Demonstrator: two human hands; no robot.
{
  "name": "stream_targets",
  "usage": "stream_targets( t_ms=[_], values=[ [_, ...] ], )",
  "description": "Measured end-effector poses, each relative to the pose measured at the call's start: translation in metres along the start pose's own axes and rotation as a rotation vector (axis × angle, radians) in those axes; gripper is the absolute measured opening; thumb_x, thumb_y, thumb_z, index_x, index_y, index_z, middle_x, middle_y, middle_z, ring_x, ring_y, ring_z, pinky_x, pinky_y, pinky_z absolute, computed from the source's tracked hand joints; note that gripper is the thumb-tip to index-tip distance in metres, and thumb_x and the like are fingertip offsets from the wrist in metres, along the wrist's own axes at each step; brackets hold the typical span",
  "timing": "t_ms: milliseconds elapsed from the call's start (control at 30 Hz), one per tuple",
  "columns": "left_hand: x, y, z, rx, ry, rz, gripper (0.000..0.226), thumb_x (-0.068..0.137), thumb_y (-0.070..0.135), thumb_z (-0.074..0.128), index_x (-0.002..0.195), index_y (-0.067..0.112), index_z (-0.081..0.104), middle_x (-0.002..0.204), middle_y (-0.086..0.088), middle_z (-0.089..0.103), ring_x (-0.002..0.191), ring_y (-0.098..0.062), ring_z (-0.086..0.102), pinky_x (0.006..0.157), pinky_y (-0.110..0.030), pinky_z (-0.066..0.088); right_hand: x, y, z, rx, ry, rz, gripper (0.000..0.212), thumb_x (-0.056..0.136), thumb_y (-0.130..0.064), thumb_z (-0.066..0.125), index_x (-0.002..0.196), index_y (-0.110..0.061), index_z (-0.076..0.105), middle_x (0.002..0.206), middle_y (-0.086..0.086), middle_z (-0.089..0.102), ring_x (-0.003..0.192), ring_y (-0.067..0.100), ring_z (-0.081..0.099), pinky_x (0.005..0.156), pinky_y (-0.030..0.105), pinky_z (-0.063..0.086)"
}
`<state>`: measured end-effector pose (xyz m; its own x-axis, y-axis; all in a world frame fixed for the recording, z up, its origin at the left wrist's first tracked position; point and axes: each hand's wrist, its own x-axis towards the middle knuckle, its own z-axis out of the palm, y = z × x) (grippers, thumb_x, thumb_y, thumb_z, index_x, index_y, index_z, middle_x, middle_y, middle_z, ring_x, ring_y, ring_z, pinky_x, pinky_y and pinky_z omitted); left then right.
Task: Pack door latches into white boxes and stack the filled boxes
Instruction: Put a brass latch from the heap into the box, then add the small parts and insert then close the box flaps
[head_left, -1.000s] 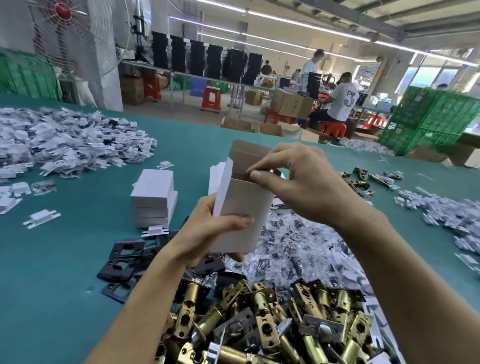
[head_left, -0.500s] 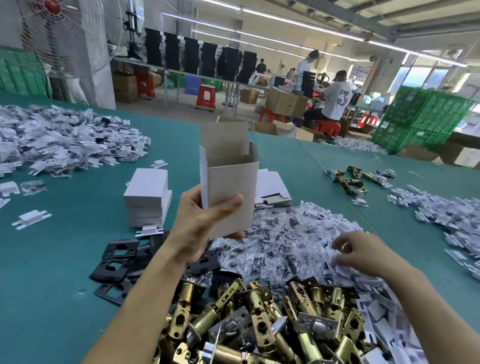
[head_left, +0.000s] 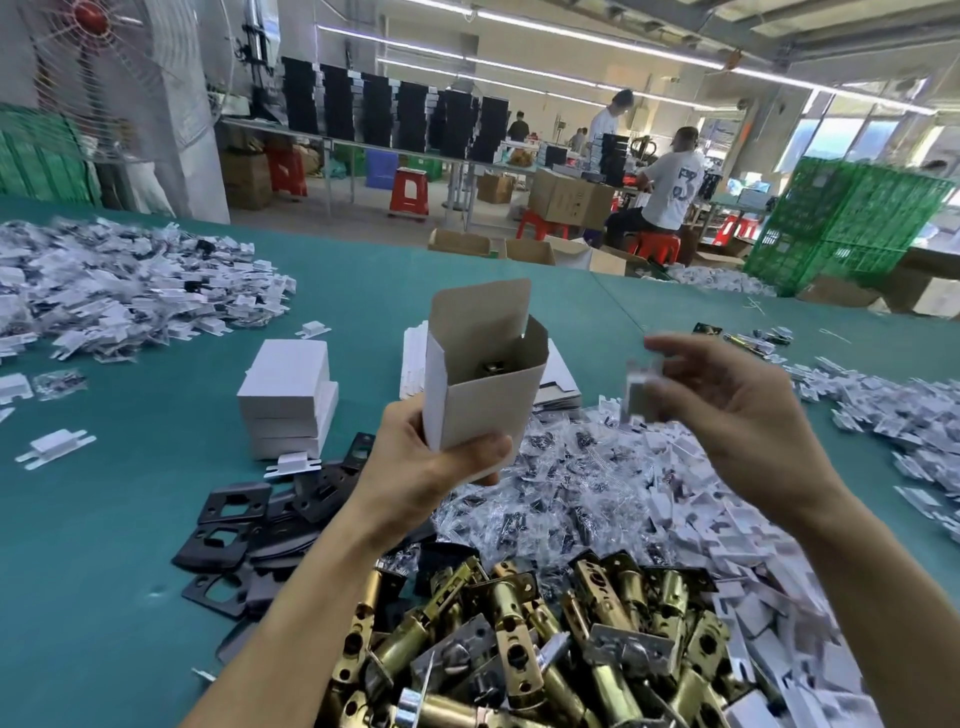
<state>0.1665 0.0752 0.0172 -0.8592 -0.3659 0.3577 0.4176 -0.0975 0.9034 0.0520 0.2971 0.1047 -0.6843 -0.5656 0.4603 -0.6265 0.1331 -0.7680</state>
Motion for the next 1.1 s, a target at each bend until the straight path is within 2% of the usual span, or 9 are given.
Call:
stream_targets(
  t_ms=[133, 267, 400, 500, 567, 700, 867, 967, 1100],
  values=[
    [-0.001, 0.000, -0.001, 0.024, -0.072, -0.005, 0.040, 0.065, 0.020, 0.084, 0.098, 0.001, 0.072, 0.091, -0.014, 0.070, 0.076, -0.028, 0.070, 0.062, -0.038, 0.059, 0.005, -0.051, 0.014, 0.270, -0.122, -0.266, 0.025, 0.084, -0.012, 0.065, 0.109, -0.015, 0.063, 0.099, 0.002, 0.072, 0.090, 0.019, 0.071, 0.076, 0.026, 0.059],
    [-0.002, 0.004, -0.002, 0.018, -0.139, -0.020, 0.033, 0.064, 0.018, 0.083, 0.095, 0.009, 0.076, 0.089, -0.008, 0.071, 0.078, -0.026, 0.070, 0.061, -0.039, 0.059, 0.017, -0.069, 0.031, 0.073, -0.177, -0.423, 0.021, 0.083, -0.012, 0.073, 0.102, -0.017, 0.064, 0.100, -0.003, 0.070, 0.093, 0.016, 0.069, 0.079, 0.029, 0.056],
    [-0.002, 0.006, -0.005, 0.017, -0.161, -0.024, 0.036, 0.064, 0.018, 0.083, 0.098, 0.009, 0.075, 0.093, -0.008, 0.071, 0.084, -0.028, 0.070, 0.062, -0.045, 0.061, 0.024, -0.069, 0.036, -0.200, -0.249, -0.389, 0.030, 0.084, -0.026, 0.072, 0.112, -0.024, 0.065, 0.100, -0.008, 0.071, 0.093, 0.008, 0.067, 0.075, 0.030, 0.053],
    [-0.002, 0.006, -0.006, -0.048, -0.130, -0.012, 0.037, 0.062, 0.016, 0.083, 0.098, 0.011, 0.076, 0.094, -0.011, 0.071, 0.085, -0.032, 0.070, 0.063, -0.049, 0.061, 0.026, -0.072, 0.033, -0.231, -0.299, -0.421, 0.015, 0.087, -0.023, 0.071, 0.102, -0.021, 0.071, 0.097, -0.013, 0.070, 0.085, 0.001, 0.062, 0.068, 0.015, 0.046],
    [-0.002, 0.006, -0.005, -0.090, -0.124, 0.028, 0.039, 0.061, 0.014, 0.084, 0.099, 0.016, 0.077, 0.095, -0.011, 0.071, 0.086, -0.032, 0.070, 0.064, -0.050, 0.061, 0.025, -0.079, 0.032, -0.244, -0.298, -0.462, 0.012, 0.085, -0.031, 0.070, 0.096, -0.028, 0.072, 0.097, -0.013, 0.064, 0.085, 0.004, 0.058, 0.069, 0.011, 0.042],
    [-0.002, 0.008, -0.001, -0.095, -0.056, 0.119, 0.049, 0.053, 0.021, 0.092, 0.099, 0.020, 0.076, 0.100, -0.013, 0.069, 0.091, -0.040, 0.066, 0.070, -0.060, 0.060, 0.024, -0.094, 0.029, -0.290, -0.228, -0.543, 0.009, 0.086, -0.029, 0.072, 0.095, -0.028, 0.075, 0.084, -0.010, 0.057, 0.074, 0.008, 0.054, 0.064, 0.015, 0.041],
    [-0.004, 0.008, 0.003, -0.057, 0.037, 0.219, 0.034, 0.061, 0.015, 0.084, 0.094, 0.024, 0.078, 0.096, -0.006, 0.074, 0.086, -0.026, 0.071, 0.063, -0.029, 0.060, 0.021, -0.102, 0.028, -0.378, -0.190, -0.585, 0.008, 0.094, -0.021, 0.065, 0.099, -0.018, 0.072, 0.070, -0.010, 0.065, 0.059, 0.010, 0.065, 0.053, 0.031, 0.053],
    [-0.004, 0.007, 0.004, 0.014, 0.051, 0.230, 0.026, 0.066, 0.020, 0.083, 0.091, 0.027, 0.077, 0.093, -0.006, 0.074, 0.081, -0.024, 0.071, 0.063, -0.031, 0.061, 0.023, -0.097, 0.030, -0.552, -0.173, -0.637, 0.011, 0.097, -0.021, 0.060, 0.099, -0.016, 0.070, 0.072, -0.007, 0.065, 0.061, 0.007, 0.064, 0.055, 0.035, 0.052],
    [-0.003, 0.005, 0.001, 0.104, 0.058, 0.180, 0.023, 0.067, 0.027, 0.082, 0.088, 0.024, 0.075, 0.092, -0.017, 0.068, 0.075, -0.025, 0.068, 0.060, -0.034, 0.061, 0.034, -0.091, 0.029, -0.737, -0.270, -0.698, 0.014, 0.099, -0.017, 0.057, 0.101, -0.016, 0.070, 0.087, 0.004, 0.067, 0.072, 0.023, 0.065, 0.057, 0.043, 0.053]
  ],
)
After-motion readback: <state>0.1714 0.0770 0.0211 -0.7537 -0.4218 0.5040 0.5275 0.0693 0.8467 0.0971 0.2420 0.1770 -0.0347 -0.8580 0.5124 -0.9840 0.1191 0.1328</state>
